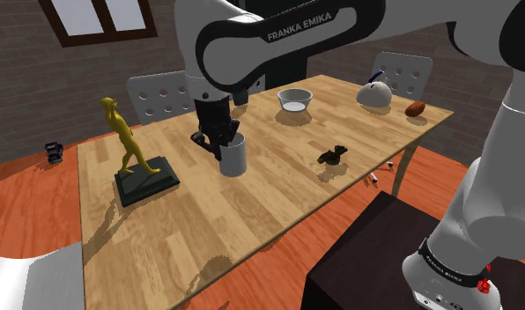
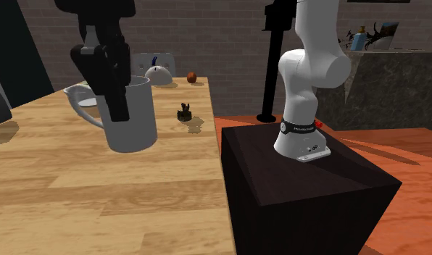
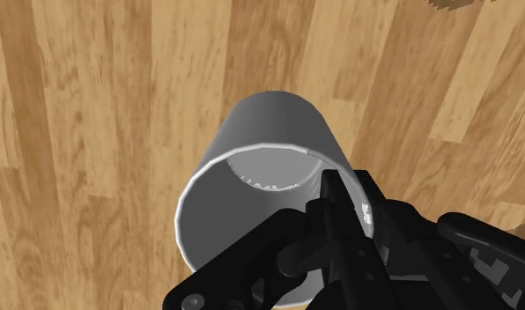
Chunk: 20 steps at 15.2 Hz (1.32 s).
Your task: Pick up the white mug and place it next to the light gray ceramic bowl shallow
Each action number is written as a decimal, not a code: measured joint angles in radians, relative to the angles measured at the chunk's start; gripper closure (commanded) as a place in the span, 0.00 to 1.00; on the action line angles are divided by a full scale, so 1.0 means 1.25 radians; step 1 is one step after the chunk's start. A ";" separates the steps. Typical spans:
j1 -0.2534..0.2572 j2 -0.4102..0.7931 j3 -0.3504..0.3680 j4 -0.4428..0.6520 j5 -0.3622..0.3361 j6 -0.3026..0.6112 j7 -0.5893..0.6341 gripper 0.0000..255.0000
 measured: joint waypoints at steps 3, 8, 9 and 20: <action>0.000 0.003 0.000 0.034 0.000 -0.032 -0.003 1.00; -0.024 -0.017 -0.016 0.032 0.011 -0.047 -0.045 1.00; -0.036 -0.029 -0.023 0.017 0.017 -0.041 -0.064 1.00; -0.146 -0.056 -0.113 -0.007 0.042 -0.038 -0.270 1.00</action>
